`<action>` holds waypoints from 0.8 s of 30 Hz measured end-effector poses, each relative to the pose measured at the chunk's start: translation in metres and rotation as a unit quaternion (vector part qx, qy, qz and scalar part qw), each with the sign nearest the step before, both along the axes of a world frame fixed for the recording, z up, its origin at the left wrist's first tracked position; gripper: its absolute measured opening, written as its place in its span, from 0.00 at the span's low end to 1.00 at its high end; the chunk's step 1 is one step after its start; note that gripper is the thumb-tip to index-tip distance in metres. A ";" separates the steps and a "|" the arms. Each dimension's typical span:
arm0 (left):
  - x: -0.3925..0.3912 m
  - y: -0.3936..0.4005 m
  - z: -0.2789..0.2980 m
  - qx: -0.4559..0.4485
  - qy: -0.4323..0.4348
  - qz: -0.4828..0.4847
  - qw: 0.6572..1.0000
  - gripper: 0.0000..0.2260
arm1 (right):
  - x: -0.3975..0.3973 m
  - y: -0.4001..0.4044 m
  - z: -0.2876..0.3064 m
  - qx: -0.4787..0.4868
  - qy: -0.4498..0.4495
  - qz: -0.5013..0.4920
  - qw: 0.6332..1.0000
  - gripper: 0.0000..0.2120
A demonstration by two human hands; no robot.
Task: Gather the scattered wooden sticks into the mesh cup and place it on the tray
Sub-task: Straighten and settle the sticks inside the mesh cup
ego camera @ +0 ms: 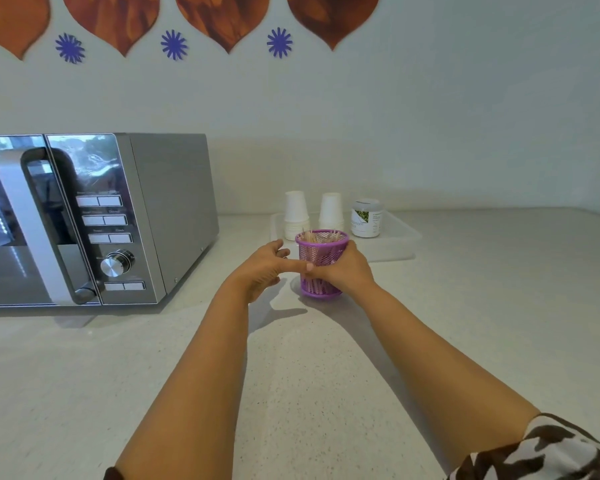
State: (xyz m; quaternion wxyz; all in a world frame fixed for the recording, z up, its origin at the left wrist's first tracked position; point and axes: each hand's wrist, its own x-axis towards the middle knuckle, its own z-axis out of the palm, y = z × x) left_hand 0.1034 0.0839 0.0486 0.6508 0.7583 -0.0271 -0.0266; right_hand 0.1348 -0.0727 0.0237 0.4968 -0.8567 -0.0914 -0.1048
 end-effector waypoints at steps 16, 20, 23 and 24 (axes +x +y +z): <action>-0.004 0.000 0.002 -0.002 0.023 -0.026 0.999 0.10 | -0.010 0.003 0.021 -0.063 0.071 0.070 0.993 0.32; -0.004 -0.007 -0.001 -0.014 0.015 -0.017 1.000 0.15 | -0.017 0.008 0.021 -0.046 0.038 0.120 0.991 0.35; -0.005 -0.015 -0.004 -0.029 -0.029 0.036 0.999 0.16 | -0.018 0.007 0.020 -0.027 0.042 0.170 0.984 0.39; -0.005 -0.016 -0.005 -0.031 -0.046 0.049 0.997 0.16 | -0.017 0.003 0.022 -0.027 0.054 0.198 0.978 0.36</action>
